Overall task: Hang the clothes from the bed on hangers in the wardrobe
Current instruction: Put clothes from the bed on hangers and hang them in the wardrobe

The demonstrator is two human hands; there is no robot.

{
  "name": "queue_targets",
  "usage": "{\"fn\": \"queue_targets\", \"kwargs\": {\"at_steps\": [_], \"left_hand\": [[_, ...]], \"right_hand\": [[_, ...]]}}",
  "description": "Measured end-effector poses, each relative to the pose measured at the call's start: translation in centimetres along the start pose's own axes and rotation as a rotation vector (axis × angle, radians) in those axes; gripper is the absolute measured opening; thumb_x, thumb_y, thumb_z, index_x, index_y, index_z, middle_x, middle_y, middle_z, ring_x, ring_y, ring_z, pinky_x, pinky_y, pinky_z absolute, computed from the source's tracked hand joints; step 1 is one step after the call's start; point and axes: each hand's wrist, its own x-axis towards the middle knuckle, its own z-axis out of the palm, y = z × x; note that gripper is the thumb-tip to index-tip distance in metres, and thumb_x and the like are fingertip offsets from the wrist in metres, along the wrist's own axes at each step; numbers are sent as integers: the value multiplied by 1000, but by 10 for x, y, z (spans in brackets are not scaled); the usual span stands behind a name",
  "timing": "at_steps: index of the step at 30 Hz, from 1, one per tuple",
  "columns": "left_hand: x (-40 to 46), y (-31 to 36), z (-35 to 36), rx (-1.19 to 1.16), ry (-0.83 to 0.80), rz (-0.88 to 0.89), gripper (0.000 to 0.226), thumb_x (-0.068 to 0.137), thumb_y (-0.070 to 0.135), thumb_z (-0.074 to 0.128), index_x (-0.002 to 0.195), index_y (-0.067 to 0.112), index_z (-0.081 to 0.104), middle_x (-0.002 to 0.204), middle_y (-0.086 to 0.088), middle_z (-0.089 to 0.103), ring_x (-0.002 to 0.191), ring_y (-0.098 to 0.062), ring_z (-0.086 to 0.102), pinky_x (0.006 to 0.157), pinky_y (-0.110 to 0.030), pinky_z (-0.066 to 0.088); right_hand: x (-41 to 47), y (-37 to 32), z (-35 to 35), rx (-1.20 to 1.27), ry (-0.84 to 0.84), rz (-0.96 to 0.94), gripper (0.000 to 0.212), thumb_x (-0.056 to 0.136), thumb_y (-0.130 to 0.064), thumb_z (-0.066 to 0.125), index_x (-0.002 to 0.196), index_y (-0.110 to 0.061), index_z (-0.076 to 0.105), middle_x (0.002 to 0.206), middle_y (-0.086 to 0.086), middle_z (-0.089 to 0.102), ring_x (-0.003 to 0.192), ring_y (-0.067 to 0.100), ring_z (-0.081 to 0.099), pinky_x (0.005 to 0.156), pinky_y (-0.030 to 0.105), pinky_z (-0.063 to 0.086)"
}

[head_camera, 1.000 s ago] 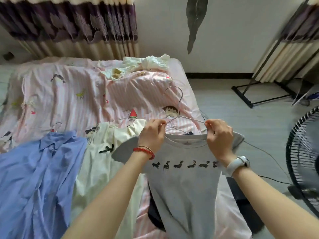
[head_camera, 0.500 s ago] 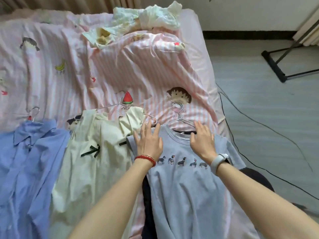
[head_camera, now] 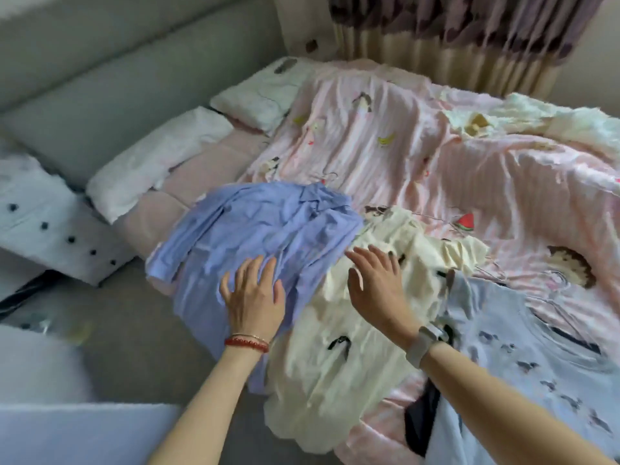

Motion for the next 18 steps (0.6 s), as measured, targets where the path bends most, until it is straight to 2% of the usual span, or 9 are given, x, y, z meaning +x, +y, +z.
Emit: {"fn": "queue_targets", "kwargs": {"at_steps": [2,4,9,11,14,16,18], "left_hand": [[-35,-70,-42,82,62,-111,40,80,27,39,104,12,66,111,-9,64,105,-24,56,91,-55,39],[-79,-134,-84,164,93,-265,40,79,27,39,104,12,67,111,-9,64,104,-25,58,90,-57,38],[-230,-266,-185,364,180,-643,38,78,25,38,99,11,67,105,-11,65,98,-24,61,89,-55,38],[-291,-299,-223,453,235,-781,39,76,26,37,96,10,67,102,-11,65,100,-22,52,86,-55,41],[-361,-329,-272,576,290,-932,38,75,26,38,96,11,66,103,-11,65,98,-22,48,83,-47,42],[-401,-338,-306,677,303,-1018,37,75,26,38,97,13,66,105,-9,65,99,-22,48,82,-39,34],[-432,-345,-341,780,330,-1096,37,77,25,39,98,14,66,108,-8,64,101,-20,45,82,-38,29]], "right_hand": [[-4,-76,30,33,-53,-172,41,80,-26,35,104,-12,65,105,8,67,103,34,60,87,57,46],[-16,-151,64,49,-124,-326,40,78,-25,36,101,-12,66,102,8,68,100,32,62,84,54,48],[-82,-326,144,137,-367,-700,42,76,-24,33,97,-9,66,97,10,66,96,33,62,83,47,50],[-116,-386,165,202,-475,-839,41,77,-24,33,98,-9,66,96,10,66,93,33,62,83,44,49],[-162,-458,189,300,-618,-976,43,82,-23,35,114,-10,61,115,8,62,111,30,54,93,40,41],[-196,-504,204,342,-717,-1081,47,83,-24,33,122,-11,57,123,8,57,118,29,48,97,39,37],[-230,-550,217,382,-820,-1192,42,89,-21,34,124,-11,54,126,7,56,119,28,47,98,37,37]]}}
